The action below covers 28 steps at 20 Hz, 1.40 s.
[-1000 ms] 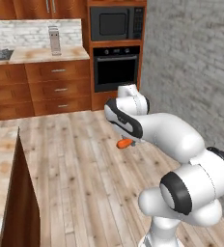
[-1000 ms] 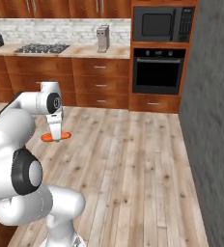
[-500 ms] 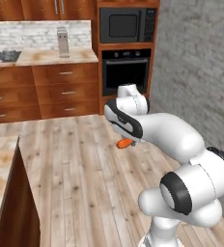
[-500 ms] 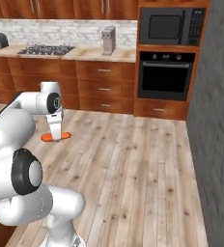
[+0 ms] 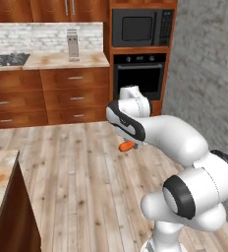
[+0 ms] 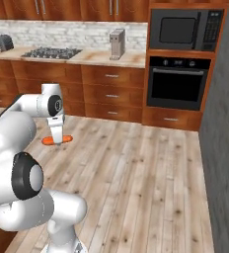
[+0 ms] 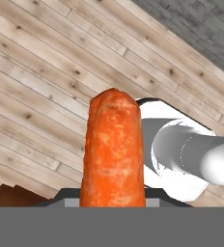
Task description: Place the two vegetables and bowl onto the tray for setting up a vegetable dip station.
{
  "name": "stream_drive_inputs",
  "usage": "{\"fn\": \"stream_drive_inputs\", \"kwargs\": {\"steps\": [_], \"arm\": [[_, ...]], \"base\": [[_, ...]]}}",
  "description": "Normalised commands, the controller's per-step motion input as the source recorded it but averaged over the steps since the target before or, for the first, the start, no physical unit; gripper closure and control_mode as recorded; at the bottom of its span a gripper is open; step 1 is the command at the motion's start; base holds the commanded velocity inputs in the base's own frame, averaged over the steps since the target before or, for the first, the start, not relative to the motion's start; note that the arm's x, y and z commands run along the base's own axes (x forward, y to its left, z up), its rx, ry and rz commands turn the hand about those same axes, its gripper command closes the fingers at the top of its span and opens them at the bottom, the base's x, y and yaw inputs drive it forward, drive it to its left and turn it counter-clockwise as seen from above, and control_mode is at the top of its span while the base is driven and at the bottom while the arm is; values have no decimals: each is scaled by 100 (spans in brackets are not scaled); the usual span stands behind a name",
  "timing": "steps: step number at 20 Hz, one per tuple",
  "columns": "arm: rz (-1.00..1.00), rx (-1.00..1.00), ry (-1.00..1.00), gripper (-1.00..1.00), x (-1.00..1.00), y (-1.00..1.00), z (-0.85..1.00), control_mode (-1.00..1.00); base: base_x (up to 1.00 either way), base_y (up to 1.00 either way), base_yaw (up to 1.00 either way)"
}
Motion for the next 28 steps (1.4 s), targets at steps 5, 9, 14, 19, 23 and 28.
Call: {"fn": "stream_drive_inputs", "kwargs": {"steps": [5, 9, 14, 19, 23, 28], "arm": [[0, 0, 0, 100, 0, 0, 0, 100], [0, 0, 0, 100, 0, 0, 0, 100], [0, 0, 0, 100, 0, 0, 0, 100], [0, 0, 0, 100, 0, 0, 0, 100], [0, 0, 0, 100, 0, 0, 0, 100], [0, 0, 0, 100, 0, 0, 0, 100]], "base": [[55, -30, 15], [55, -28, 18], [55, -25, 23], [55, -24, 25], [55, -23, 27], [55, -23, 28]]}}
